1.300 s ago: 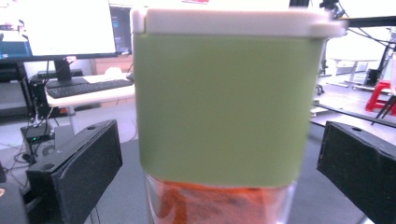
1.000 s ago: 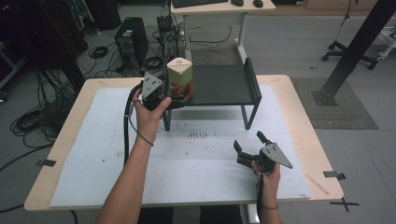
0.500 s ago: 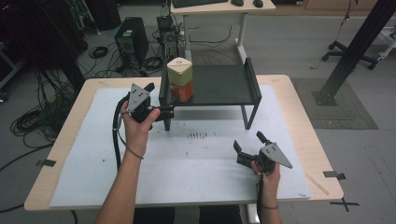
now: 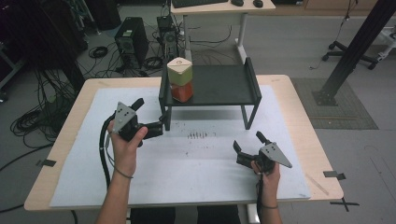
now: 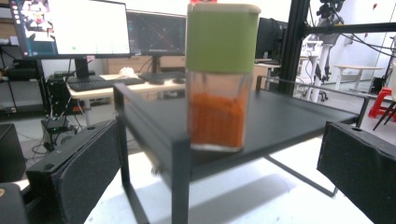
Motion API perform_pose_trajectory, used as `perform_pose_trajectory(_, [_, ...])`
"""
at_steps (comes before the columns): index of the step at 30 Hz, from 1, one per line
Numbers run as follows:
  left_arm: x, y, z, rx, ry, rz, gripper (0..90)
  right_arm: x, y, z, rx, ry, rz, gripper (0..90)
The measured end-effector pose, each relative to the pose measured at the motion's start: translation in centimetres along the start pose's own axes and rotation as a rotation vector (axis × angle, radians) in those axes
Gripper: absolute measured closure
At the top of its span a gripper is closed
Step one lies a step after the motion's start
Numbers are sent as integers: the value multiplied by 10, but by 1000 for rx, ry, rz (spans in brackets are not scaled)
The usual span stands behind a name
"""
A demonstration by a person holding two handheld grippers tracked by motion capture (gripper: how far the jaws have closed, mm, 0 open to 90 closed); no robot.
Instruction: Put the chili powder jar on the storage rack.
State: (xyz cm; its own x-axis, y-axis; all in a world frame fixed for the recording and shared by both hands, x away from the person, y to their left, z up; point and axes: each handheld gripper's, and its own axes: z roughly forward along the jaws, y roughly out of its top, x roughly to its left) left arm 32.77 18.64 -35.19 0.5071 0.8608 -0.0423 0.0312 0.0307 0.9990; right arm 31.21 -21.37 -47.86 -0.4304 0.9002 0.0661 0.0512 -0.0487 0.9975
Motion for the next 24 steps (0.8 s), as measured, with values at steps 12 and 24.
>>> perform_pose_trajectory(12, [10,-40,-41,5,18,-15,2,0,0,1,10,-1,1,22])
perform_pose_trajectory(24, [19,-79,-65,11,34,-25,2,0,0,1,14,-1,3,23])
